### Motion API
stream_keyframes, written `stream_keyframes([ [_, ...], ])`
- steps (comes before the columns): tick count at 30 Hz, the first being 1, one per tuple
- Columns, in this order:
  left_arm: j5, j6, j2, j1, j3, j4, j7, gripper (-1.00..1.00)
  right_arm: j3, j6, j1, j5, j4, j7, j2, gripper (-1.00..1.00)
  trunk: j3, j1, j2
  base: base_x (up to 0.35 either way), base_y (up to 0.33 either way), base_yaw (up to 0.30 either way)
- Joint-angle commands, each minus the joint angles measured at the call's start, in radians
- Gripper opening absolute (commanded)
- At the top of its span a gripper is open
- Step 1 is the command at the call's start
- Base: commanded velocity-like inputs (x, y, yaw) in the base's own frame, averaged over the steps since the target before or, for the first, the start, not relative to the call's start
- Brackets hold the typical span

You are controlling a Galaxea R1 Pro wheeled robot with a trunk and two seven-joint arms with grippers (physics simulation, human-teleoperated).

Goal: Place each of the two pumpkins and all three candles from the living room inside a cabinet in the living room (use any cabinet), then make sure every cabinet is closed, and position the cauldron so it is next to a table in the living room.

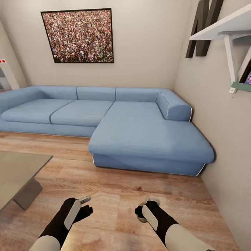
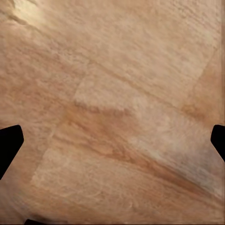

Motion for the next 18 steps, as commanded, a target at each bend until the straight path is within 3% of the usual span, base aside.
stream_keyframes([
  [1, 0.0, 0.0, -0.001, 0.0, 0.0, 0.0, 0.0, 1.0, 0.001, -0.001, 0.0, 0.004, 0.0, -0.001, 0.0, -1.0, 0.0, 0.0, 0.0, -0.213, -0.22, 0.0],
  [18, 0.0, 0.0, 0.0, 0.0, 0.0, 0.0, 0.0, 1.0, 0.0, 0.006, 0.0, -0.001, 0.0, -0.001, 0.0, -1.0, 0.0, 0.0, 0.0, -0.263, -0.159, 0.0],
])
